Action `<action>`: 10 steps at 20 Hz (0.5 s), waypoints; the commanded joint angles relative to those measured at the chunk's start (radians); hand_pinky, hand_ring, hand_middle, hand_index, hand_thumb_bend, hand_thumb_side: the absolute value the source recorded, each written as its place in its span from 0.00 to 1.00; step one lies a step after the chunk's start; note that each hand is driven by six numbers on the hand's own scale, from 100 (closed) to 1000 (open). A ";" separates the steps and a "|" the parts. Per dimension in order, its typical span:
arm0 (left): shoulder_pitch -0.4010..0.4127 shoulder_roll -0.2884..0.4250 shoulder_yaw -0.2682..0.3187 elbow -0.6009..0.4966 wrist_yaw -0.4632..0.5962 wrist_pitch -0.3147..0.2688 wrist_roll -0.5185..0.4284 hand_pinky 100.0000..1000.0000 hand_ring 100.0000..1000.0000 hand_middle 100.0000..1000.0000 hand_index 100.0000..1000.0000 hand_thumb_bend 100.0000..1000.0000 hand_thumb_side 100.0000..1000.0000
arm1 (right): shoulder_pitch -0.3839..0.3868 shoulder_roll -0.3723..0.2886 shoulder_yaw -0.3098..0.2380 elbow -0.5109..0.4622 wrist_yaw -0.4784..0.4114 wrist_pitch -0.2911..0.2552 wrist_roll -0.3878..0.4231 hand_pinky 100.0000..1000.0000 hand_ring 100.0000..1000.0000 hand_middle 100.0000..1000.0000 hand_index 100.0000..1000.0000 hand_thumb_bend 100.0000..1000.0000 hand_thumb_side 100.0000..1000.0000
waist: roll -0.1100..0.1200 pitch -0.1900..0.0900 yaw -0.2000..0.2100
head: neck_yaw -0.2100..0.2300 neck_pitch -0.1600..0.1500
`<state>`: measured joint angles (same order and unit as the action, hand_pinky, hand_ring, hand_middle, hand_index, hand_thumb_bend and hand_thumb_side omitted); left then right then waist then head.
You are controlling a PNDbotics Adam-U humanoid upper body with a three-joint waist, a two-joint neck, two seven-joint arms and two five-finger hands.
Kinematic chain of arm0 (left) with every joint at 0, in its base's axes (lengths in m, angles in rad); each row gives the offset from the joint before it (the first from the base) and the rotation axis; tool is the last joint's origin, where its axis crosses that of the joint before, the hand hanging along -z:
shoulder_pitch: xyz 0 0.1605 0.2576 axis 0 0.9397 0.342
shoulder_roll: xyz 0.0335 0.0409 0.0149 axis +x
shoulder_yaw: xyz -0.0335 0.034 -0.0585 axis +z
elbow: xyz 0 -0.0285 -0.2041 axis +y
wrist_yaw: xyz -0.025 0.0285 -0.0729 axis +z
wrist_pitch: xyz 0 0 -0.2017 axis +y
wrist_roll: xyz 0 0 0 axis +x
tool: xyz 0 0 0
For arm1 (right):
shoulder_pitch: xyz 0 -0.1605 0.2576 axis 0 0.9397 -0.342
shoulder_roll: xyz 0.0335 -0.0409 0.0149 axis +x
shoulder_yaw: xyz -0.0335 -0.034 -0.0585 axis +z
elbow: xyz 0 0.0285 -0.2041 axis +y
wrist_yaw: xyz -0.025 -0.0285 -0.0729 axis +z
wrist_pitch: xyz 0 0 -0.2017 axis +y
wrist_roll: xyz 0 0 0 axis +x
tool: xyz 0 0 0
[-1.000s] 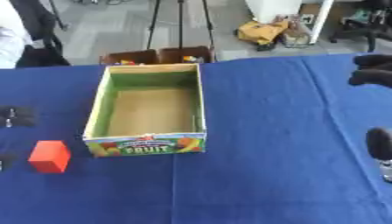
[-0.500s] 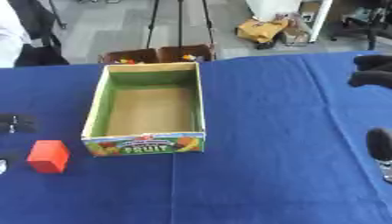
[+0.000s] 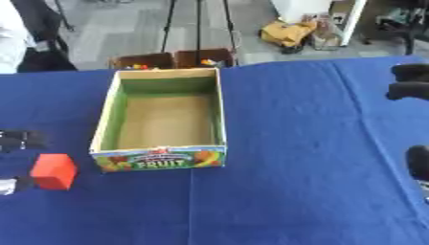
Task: Pick up objects on the table and place them in the box.
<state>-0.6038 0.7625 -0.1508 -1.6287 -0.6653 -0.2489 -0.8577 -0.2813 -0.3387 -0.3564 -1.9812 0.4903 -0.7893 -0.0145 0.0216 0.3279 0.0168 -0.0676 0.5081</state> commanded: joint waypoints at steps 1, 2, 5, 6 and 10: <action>-0.026 0.006 0.002 0.028 -0.029 -0.060 -0.049 0.74 0.94 1.00 1.00 0.26 1.00 | -0.009 -0.015 0.000 -0.019 -0.015 -0.002 0.004 0.63 0.72 0.49 0.72 0.26 1.00 | 0.015 0.004 -0.004 | 0.006 -0.016; -0.030 0.003 0.002 0.041 -0.032 -0.062 -0.049 0.72 0.93 0.98 1.00 0.26 1.00 | -0.009 -0.015 0.000 -0.019 -0.016 -0.002 0.005 0.62 0.72 0.49 0.72 0.26 1.00 | 0.015 0.005 -0.006 | 0.007 -0.018; -0.046 -0.004 -0.004 0.098 -0.024 -0.077 -0.049 0.69 0.88 0.88 1.00 0.27 1.00 | -0.009 -0.015 0.001 -0.019 -0.017 -0.003 0.005 0.63 0.72 0.48 0.71 0.26 1.00 | 0.016 0.007 -0.010 | 0.013 -0.018; -0.052 -0.004 -0.005 0.117 -0.023 -0.087 -0.049 0.69 0.88 0.86 1.00 0.28 1.00 | -0.009 -0.014 0.001 -0.019 -0.017 -0.002 0.006 0.63 0.73 0.48 0.71 0.26 1.00 | 0.017 0.008 -0.011 | 0.015 -0.017; -0.072 0.001 -0.009 0.167 -0.026 -0.130 -0.049 0.71 0.88 0.88 1.00 0.30 1.00 | -0.009 -0.013 0.000 -0.019 -0.017 0.000 0.007 0.62 0.72 0.48 0.71 0.26 1.00 | 0.018 0.010 -0.014 | 0.020 -0.017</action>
<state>-0.6556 0.7374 -0.1588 -1.4665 -0.6883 -0.2817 -0.8249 -0.2817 -0.3381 -0.3560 -1.9812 0.4857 -0.7900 -0.0093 0.0230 0.3391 0.0043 -0.0513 0.5000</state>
